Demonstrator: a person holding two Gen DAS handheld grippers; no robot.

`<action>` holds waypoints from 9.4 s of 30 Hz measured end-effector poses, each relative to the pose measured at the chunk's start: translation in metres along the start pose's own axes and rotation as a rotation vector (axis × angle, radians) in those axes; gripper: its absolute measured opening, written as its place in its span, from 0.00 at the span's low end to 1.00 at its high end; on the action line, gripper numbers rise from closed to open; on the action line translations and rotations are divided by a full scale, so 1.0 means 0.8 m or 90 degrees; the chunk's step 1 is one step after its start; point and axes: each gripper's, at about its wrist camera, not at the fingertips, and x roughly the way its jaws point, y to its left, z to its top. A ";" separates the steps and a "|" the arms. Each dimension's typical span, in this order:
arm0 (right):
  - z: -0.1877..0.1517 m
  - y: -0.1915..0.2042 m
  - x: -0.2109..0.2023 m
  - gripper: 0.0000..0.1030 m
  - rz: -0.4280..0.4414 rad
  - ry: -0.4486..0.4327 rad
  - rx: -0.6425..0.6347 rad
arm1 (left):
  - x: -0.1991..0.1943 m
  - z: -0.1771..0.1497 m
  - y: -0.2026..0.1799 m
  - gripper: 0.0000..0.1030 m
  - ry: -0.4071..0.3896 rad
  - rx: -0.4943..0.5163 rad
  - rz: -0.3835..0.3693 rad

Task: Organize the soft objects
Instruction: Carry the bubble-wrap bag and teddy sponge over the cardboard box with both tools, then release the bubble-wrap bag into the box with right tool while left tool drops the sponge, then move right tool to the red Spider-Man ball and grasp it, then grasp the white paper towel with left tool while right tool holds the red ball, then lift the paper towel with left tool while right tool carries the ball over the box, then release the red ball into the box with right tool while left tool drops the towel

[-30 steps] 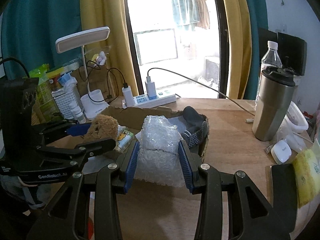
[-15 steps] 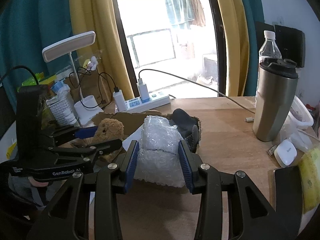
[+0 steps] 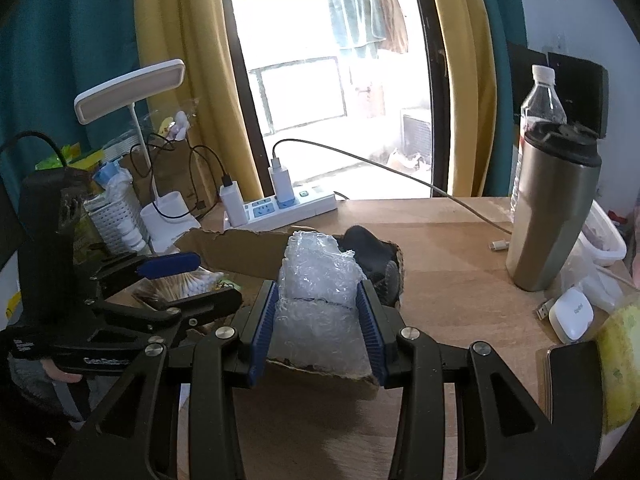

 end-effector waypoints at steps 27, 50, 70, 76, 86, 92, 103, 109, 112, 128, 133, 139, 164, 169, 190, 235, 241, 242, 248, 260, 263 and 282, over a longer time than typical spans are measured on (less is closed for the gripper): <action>0.036 0.056 0.066 0.41 -0.011 0.024 -0.051 | -0.072 -0.012 0.100 0.77 -0.077 -0.068 0.059; 0.039 0.078 0.032 0.64 -0.044 0.007 -0.053 | -0.108 -0.025 0.116 0.78 -0.108 -0.093 0.064; 0.006 0.109 -0.029 0.64 -0.041 -0.010 -0.053 | -0.157 -0.055 0.088 0.86 -0.128 -0.083 0.058; -0.011 0.120 -0.040 0.64 -0.040 -0.003 -0.056 | -0.170 -0.072 0.086 0.86 -0.130 -0.088 0.057; -0.043 0.135 -0.052 0.64 -0.033 0.015 -0.058 | -0.184 -0.099 0.083 0.87 -0.123 -0.093 0.056; -0.072 0.144 -0.053 0.64 -0.024 0.036 -0.057 | -0.185 -0.123 0.079 0.87 -0.110 -0.094 0.054; -0.120 0.157 -0.046 0.64 -0.005 0.085 -0.057 | -0.180 -0.160 0.076 0.86 -0.086 -0.108 0.049; -0.141 0.163 -0.042 0.64 0.007 0.107 -0.059 | -0.178 -0.177 0.076 0.87 -0.073 -0.113 0.050; -0.150 0.166 -0.039 0.64 0.015 0.120 -0.058 | -0.176 -0.185 0.076 0.86 -0.065 -0.114 0.051; -0.178 0.169 -0.032 0.41 0.031 0.173 -0.098 | -0.164 -0.201 0.075 0.87 -0.031 -0.114 0.053; -0.171 0.154 -0.031 0.40 0.014 0.167 -0.092 | -0.158 -0.199 0.067 0.87 -0.023 -0.105 0.051; -0.156 0.133 -0.032 0.40 0.000 0.147 -0.077 | -0.148 -0.194 0.063 0.87 -0.009 -0.101 0.046; -0.102 0.066 0.010 0.40 0.003 0.127 -0.040 | -0.075 -0.123 0.055 0.86 0.042 -0.063 0.071; -0.100 0.059 0.019 0.40 0.007 0.130 -0.029 | -0.052 -0.115 0.056 0.86 0.070 -0.045 0.093; -0.098 0.061 0.023 0.41 0.006 0.126 -0.026 | -0.027 -0.127 0.050 0.11 0.129 -0.007 0.069; -0.018 0.086 -0.053 0.40 -0.027 0.015 -0.095 | -0.151 -0.063 0.033 0.08 -0.034 0.000 -0.021; -0.001 0.075 -0.051 0.41 -0.033 0.002 -0.099 | -0.155 -0.038 0.033 0.08 -0.059 0.006 -0.015; 0.003 0.073 -0.050 0.41 -0.034 -0.002 -0.099 | -0.156 -0.035 0.033 0.08 -0.064 0.007 -0.014; 0.016 0.059 -0.045 0.41 -0.040 -0.012 -0.099 | -0.152 -0.012 0.034 0.08 -0.084 0.015 -0.008; 0.036 0.025 -0.021 0.41 -0.039 -0.028 -0.075 | -0.107 0.017 0.037 0.08 -0.078 0.003 -0.005; 0.036 0.020 -0.010 0.41 -0.034 -0.023 -0.070 | -0.092 0.019 0.036 0.08 -0.071 0.002 -0.005; 0.006 0.022 0.047 0.43 0.000 0.054 -0.048 | -0.016 -0.002 0.046 0.12 0.014 -0.041 -0.030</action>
